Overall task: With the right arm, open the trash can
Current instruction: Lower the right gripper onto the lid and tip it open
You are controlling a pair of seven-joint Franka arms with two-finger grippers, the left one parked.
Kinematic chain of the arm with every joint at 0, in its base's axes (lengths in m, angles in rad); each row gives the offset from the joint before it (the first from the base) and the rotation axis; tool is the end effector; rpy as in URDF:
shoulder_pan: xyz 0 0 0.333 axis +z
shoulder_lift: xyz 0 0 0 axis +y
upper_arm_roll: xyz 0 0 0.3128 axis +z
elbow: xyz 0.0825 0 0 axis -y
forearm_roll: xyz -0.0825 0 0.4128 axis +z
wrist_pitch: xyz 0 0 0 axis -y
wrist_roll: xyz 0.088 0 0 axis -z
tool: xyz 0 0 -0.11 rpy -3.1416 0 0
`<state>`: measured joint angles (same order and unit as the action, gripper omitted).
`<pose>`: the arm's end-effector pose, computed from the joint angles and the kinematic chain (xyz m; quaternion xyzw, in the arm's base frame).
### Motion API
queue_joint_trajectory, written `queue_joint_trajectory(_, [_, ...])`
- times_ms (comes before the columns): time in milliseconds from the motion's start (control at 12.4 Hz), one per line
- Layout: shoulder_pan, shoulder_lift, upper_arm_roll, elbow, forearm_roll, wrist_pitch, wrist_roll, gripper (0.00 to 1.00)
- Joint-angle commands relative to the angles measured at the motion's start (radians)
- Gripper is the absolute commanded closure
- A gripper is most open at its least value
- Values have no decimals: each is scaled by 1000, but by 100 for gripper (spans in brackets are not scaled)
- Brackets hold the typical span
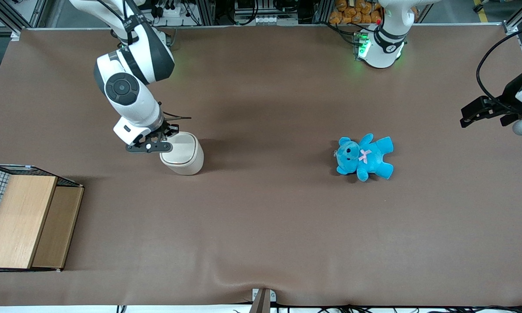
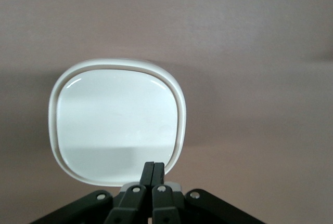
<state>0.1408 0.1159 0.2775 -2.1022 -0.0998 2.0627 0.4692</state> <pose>0.5210 0.2245 0.3313 0.9968 0.0018 -0.0564 0.0558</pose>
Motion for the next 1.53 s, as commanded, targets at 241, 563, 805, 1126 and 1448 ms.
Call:
queue_joint_trajectory(241, [-18, 44, 12, -13, -44, 68, 85, 100])
queue_joint_trajectory(563, [-21, 67, 9, -13, -46, 99, 97, 100])
queue_joint_trajectory(805, [-26, 77, 3, -13, -46, 100, 97, 100])
queue_joint_trajectory(1126, [-24, 113, -1, -15, -47, 137, 97, 100])
queue_joint_trajectory(1448, [-23, 99, -6, -9, -43, 104, 98, 96])
